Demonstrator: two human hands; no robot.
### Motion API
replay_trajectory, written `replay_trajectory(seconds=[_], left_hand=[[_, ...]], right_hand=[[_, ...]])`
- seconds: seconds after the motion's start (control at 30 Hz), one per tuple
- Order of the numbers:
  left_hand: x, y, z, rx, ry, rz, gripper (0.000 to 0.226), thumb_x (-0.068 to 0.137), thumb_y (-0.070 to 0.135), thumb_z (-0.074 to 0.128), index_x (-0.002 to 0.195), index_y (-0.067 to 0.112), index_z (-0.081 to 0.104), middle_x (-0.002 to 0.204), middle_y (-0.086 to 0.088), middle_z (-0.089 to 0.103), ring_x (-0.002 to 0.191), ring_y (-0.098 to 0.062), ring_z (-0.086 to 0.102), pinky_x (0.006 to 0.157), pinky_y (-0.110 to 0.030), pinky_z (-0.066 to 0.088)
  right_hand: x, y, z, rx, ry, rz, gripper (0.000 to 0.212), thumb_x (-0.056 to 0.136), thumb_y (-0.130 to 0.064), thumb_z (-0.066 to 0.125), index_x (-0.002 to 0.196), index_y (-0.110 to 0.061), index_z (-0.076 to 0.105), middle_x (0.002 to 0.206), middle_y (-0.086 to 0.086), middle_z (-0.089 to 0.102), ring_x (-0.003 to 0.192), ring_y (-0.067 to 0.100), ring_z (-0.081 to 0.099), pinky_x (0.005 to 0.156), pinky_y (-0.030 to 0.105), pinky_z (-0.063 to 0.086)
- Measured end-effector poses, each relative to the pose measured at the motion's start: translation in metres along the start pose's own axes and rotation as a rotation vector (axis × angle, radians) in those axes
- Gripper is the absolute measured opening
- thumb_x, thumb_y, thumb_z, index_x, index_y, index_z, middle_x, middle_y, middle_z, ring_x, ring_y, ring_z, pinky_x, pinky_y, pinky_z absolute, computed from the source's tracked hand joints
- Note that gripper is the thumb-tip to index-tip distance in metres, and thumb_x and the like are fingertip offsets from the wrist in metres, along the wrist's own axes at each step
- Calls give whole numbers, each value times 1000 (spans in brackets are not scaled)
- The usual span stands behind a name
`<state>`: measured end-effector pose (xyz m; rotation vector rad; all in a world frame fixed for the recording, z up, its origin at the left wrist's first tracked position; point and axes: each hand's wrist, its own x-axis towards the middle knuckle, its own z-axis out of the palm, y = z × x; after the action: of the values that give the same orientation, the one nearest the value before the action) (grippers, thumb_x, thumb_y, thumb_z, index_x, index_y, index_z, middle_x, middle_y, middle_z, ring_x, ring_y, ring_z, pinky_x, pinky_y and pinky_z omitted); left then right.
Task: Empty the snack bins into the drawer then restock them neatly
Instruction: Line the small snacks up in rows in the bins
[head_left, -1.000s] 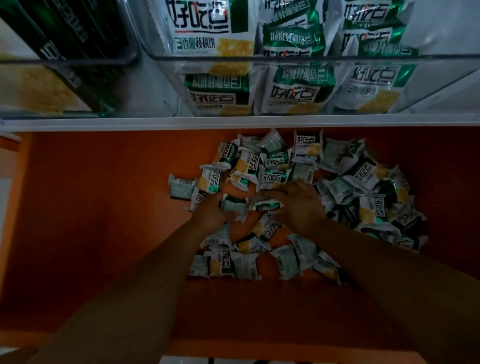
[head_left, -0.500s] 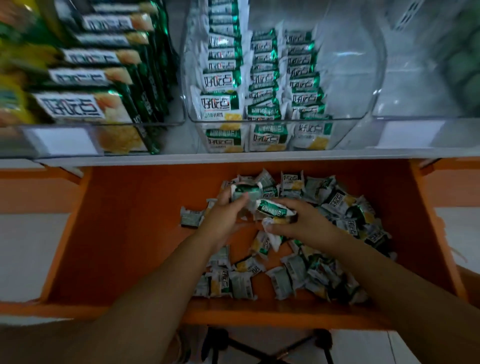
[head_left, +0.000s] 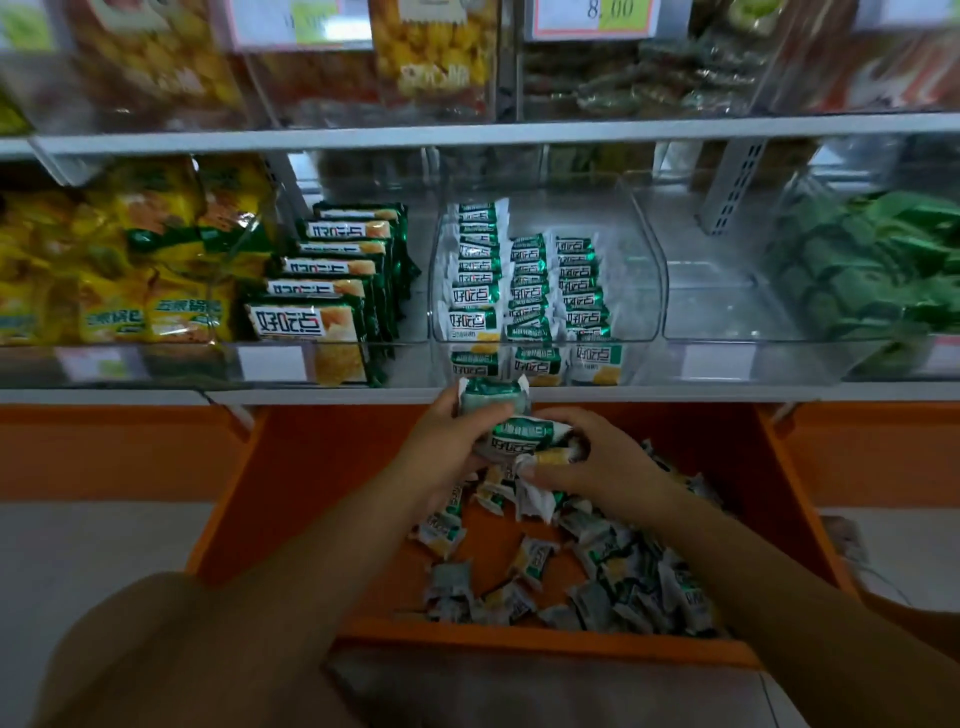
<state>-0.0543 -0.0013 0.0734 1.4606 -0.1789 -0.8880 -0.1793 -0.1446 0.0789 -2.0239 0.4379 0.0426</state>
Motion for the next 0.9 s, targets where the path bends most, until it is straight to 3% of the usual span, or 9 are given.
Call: replay_trajectory(seconds=[0.13,0.27,0.33,0.47,0.53,0.63,0.73,0.8,0.9], left_hand=[[1,8,-13,-84,87,-11,59,89,28,70,141,19,44,132,-17,57,91,-35,72,71,-41,59],[-6,7,-14,-143,49,-43,61,93,38,62,147,25,36,128,-13,61,98,-32,70,69,-39,60],[-7,10,-14,-128,-16,-40,74,88,41,66,151,30,28,138,-6,52,108,-29,64,71,-38,60],[-5,14,-16,-13,-84,-25,101,70,30,85,151,38,24,145,-2,45,100,-17,64,77,-40,60],[0,14,-15,34,-89,-22,95,67,29,89,144,40,35,143,-1,49,103,-23,68,76,-41,60],[8,14,-15,8,-50,-7,94,66,27,90,143,41,37,140,2,52,111,-26,63,74,-39,60],[12,23,-19,-66,-34,39,73,75,18,83,137,31,46,129,-2,63,102,-23,69,70,-35,59],[13,26,-23,-100,-48,55,63,80,12,78,134,28,48,127,-3,64,98,-21,71,68,-32,58],[11,28,-23,-106,-54,73,63,82,9,75,135,27,48,126,-3,64,96,-22,72,67,-31,58]], right_hand=[[-9,-11,2,26,194,-39,67,78,-47,74,134,-37,38,120,-18,46,97,-2,51,70,11,40],[-4,-17,14,-61,217,-95,59,82,-45,69,131,-35,38,118,-19,46,94,0,52,69,7,39],[2,-18,19,-89,234,-126,62,82,-46,68,133,-39,34,109,-24,44,94,-4,50,69,3,37],[11,-21,24,-112,265,-163,71,78,-44,72,134,-40,30,104,-27,41,90,-9,51,68,6,41],[14,-24,24,-91,224,-165,80,76,-42,75,138,-41,25,110,-28,39,94,-4,53,75,12,45],[16,-29,16,48,155,-134,88,71,-44,78,141,-45,24,127,-22,40,121,1,44,97,27,45],[17,-26,7,298,202,-21,66,71,-52,72,130,-40,46,127,-20,51,122,5,47,103,35,44],[20,-23,7,411,284,16,42,74,-53,67,110,-31,65,110,-8,68,106,15,64,95,41,52],[24,-26,11,515,353,40,25,87,-39,63,99,-18,70,96,3,73,91,23,70,78,33,56]])
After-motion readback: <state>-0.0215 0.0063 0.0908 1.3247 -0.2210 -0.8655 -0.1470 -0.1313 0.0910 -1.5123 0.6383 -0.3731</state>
